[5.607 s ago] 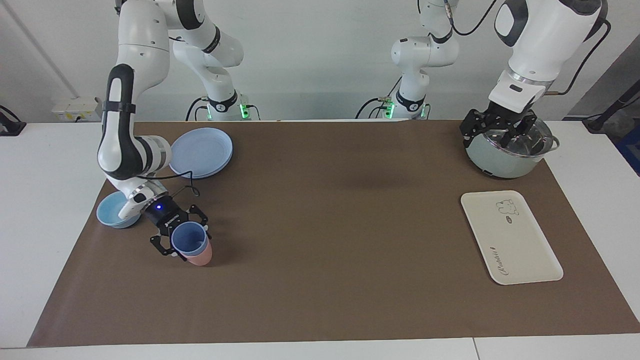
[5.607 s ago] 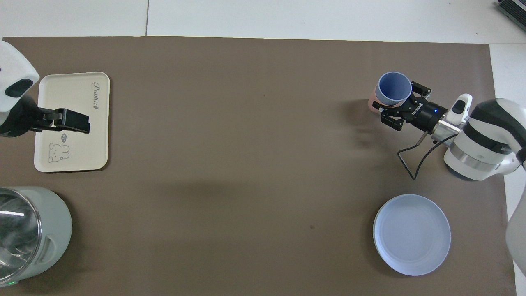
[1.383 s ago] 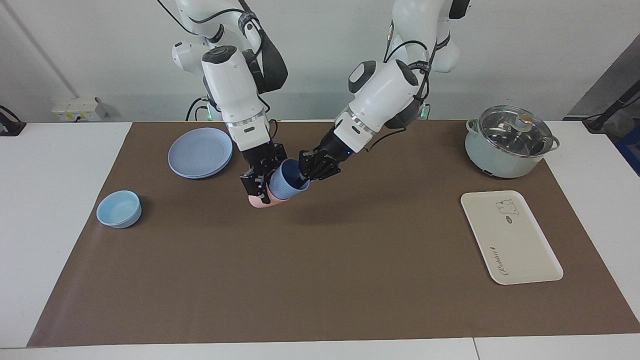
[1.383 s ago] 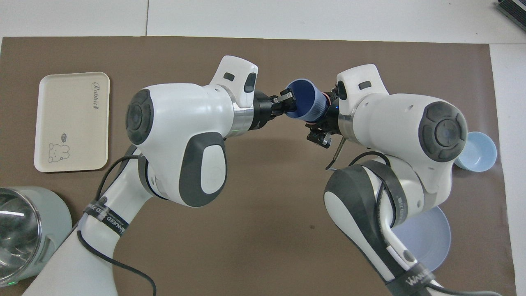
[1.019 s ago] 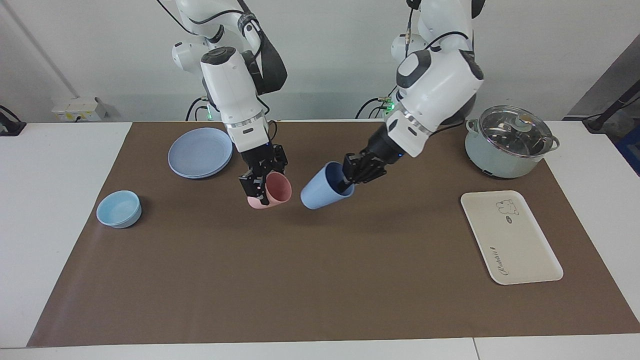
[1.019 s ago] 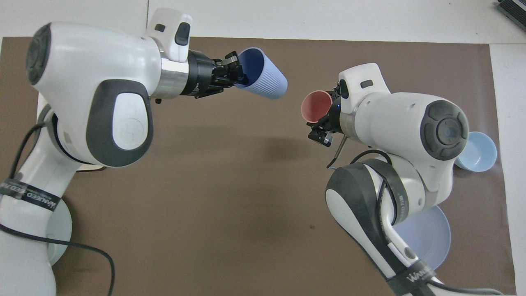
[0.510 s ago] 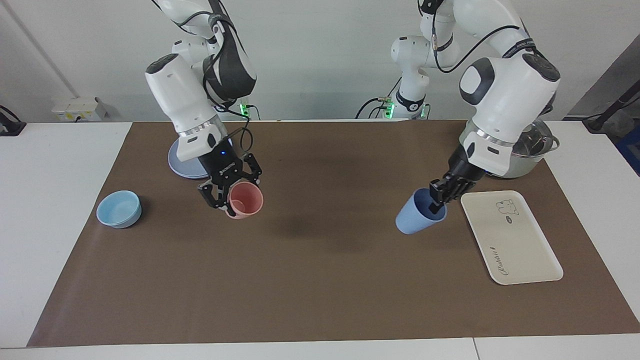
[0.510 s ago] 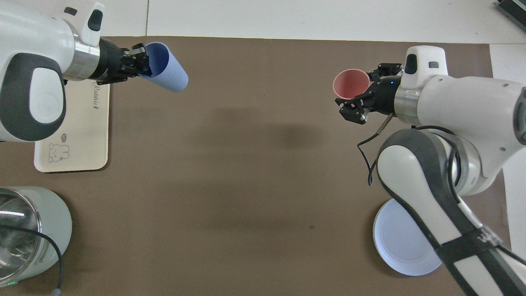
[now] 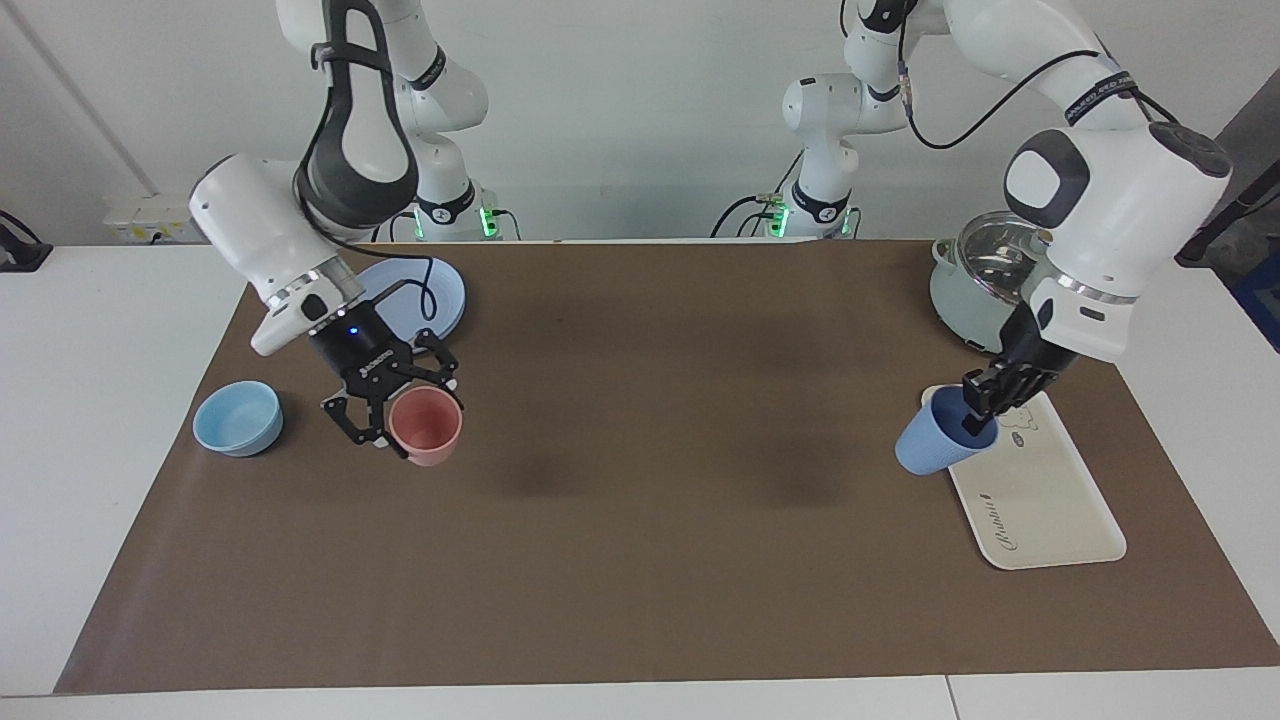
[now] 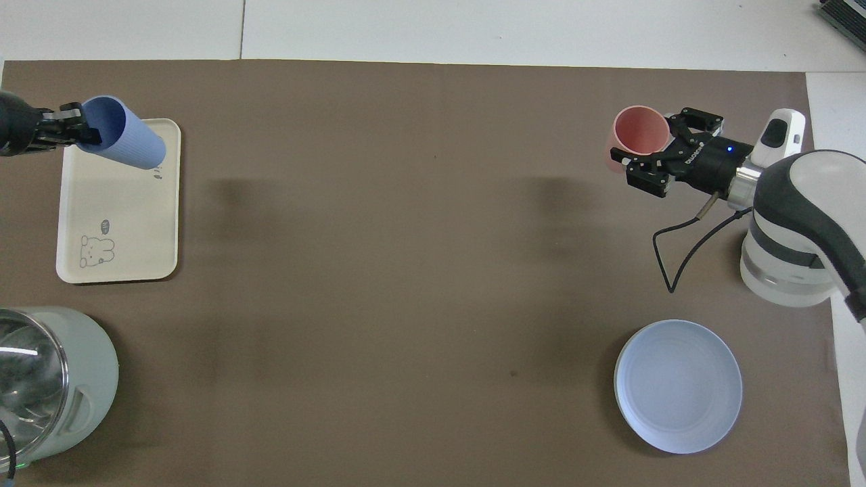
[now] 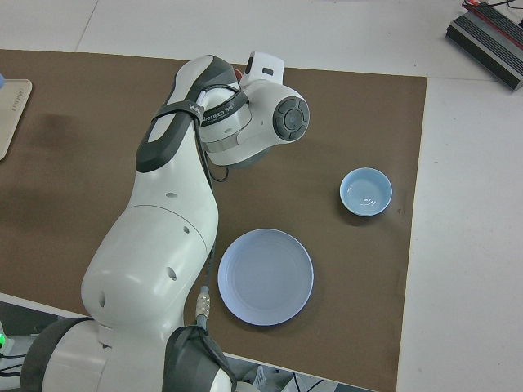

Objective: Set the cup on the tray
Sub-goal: 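Lower the blue cup onto the tray while the right gripper lowers the pink cup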

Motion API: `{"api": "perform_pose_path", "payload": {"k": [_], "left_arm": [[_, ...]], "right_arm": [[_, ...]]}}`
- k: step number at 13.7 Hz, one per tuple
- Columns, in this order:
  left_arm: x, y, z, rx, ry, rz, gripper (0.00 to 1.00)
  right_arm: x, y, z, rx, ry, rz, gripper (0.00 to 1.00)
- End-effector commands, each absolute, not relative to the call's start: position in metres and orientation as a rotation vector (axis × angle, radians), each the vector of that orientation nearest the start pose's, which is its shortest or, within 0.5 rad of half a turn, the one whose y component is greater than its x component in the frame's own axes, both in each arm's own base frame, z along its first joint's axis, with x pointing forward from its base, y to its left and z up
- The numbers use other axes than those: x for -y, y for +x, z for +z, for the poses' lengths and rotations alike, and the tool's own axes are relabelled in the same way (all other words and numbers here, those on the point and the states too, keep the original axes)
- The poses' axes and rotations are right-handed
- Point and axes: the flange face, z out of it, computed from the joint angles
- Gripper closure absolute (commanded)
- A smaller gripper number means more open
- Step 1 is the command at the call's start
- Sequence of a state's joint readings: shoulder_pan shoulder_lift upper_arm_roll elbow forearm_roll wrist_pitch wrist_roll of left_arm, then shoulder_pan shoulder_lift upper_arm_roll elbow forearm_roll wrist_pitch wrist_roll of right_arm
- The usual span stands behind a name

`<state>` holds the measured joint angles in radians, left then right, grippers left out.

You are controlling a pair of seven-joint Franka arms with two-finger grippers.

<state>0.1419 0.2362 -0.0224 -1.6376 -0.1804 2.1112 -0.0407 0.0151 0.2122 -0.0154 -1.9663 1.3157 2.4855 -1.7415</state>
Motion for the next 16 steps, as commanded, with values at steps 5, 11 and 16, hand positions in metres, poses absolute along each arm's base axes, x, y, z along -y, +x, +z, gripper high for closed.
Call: {"api": "perform_pose_path", "payload": {"k": [5, 11, 16], "left_arm": [[-0.138, 0.617, 0.456, 0.32, -3.19, -0.444, 1.0], [-0.171, 0.626, 0.403, 0.328, -3.175, -0.436, 1.0], [-0.17, 0.628, 0.395, 0.376, -3.198, -0.446, 1.0]], "right_arm": [[0.072, 0.635, 0.307, 0.909, -2.167, -1.325, 1.0], [0.078, 0.625, 0.288, 0.925, -2.158, -1.325, 1.0], [0.094, 0.614, 0.276, 0.972, -2.175, -1.336, 1.0]]}}
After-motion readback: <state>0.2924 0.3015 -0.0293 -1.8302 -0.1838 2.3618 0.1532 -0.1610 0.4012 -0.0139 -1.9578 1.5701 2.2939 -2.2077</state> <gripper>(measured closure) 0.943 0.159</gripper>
